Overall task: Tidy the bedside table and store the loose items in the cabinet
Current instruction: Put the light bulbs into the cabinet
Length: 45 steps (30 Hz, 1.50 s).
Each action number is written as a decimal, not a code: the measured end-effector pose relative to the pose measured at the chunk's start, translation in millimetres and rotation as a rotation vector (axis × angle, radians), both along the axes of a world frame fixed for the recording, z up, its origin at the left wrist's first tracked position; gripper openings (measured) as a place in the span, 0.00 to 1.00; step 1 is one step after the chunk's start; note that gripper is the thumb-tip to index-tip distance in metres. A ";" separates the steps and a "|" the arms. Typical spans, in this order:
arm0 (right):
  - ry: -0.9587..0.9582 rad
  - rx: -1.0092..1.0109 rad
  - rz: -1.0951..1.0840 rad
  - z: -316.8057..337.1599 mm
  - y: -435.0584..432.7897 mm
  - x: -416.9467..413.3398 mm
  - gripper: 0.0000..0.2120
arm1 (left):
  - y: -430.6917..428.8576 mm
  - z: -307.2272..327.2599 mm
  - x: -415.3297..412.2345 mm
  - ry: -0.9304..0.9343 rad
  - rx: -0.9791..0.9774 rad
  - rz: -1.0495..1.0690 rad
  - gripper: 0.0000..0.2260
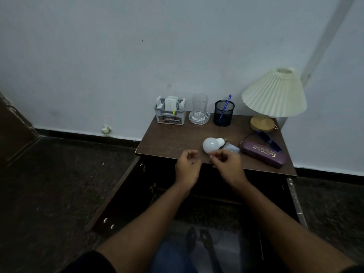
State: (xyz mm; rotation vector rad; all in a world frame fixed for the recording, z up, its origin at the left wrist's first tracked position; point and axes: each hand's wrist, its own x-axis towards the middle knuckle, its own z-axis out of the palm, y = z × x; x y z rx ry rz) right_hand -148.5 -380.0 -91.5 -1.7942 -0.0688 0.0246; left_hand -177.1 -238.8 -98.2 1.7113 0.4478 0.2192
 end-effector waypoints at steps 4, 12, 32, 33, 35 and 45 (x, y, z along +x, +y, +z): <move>-0.065 -0.114 -0.168 11.6 -25.4 33.5 0.08 | -24.9 10.7 21.1 -0.013 0.030 -0.021 0.17; -0.026 -0.506 -0.130 13.0 -40.2 95.6 0.16 | -45.4 13.8 57.6 0.073 0.122 0.018 0.29; 0.004 -0.540 0.034 8.9 -22.4 93.2 0.10 | -56.8 17.5 69.6 0.119 0.031 -0.053 0.29; 0.003 -0.534 0.031 8.9 -20.4 92.3 0.12 | -58.5 16.2 71.3 0.108 0.054 -0.052 0.27; -0.011 -0.536 0.016 9.1 -18.3 90.8 0.12 | -58.8 11.9 73.5 0.105 0.090 -0.039 0.25; 0.003 -0.302 -0.074 6.4 -20.6 86.5 0.10 | -26.9 5.1 57.1 -0.007 -0.075 -0.153 0.21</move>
